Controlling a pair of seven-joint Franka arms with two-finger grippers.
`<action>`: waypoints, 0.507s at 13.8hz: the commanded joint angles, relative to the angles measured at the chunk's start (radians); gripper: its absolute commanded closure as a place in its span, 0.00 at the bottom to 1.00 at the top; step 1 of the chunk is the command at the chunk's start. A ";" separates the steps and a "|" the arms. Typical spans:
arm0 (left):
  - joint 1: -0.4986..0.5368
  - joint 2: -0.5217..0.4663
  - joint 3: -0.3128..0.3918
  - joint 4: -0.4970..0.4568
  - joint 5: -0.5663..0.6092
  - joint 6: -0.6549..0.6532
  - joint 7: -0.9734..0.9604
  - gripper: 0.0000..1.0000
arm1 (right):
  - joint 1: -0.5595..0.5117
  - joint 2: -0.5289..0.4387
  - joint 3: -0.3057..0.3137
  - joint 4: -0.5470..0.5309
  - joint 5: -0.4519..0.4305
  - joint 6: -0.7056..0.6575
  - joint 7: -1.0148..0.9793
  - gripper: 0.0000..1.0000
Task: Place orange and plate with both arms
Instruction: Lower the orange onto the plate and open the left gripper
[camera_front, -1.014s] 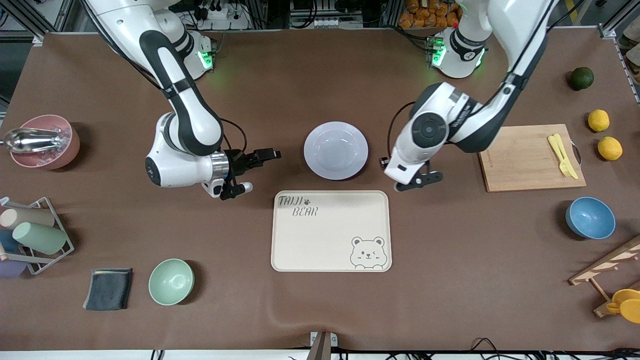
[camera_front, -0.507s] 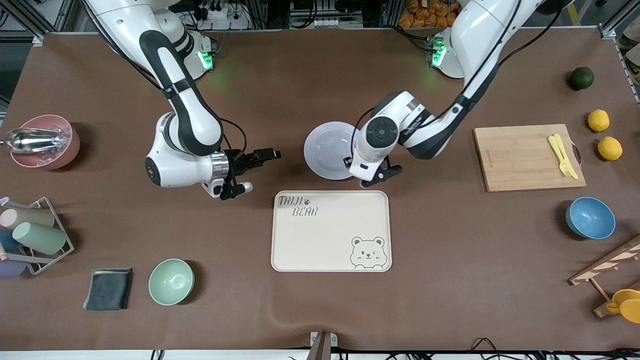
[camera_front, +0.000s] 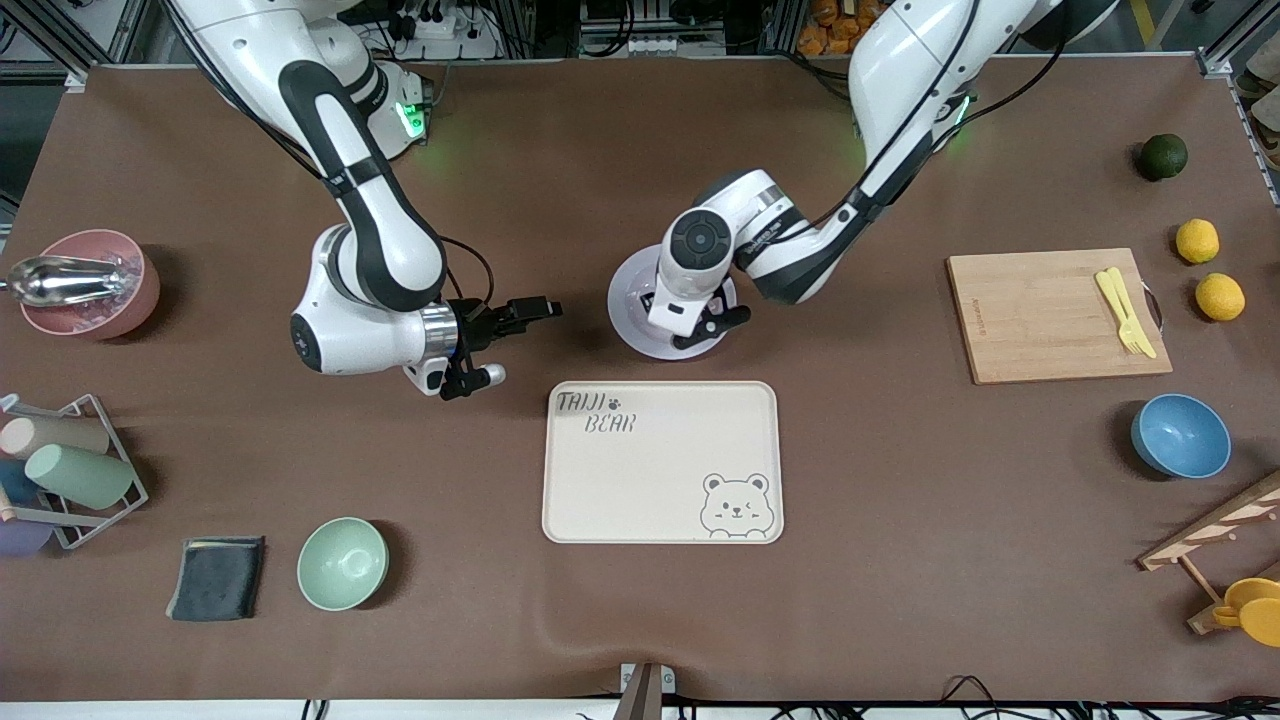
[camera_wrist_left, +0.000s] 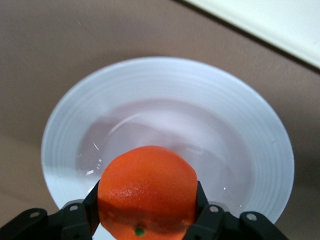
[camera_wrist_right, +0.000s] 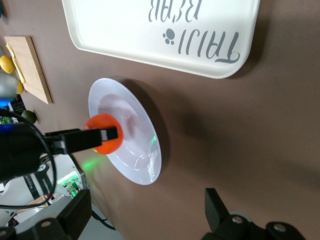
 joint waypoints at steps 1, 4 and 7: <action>-0.026 0.052 0.027 0.035 0.005 0.024 -0.031 0.62 | -0.015 -0.030 0.010 -0.027 0.015 -0.004 -0.016 0.00; -0.021 0.047 0.027 0.052 0.002 0.027 -0.050 0.00 | -0.015 -0.030 0.010 -0.028 0.015 -0.004 -0.016 0.00; 0.014 -0.041 0.027 0.052 0.005 0.003 -0.136 0.00 | -0.014 -0.030 0.010 -0.028 0.015 -0.004 -0.015 0.00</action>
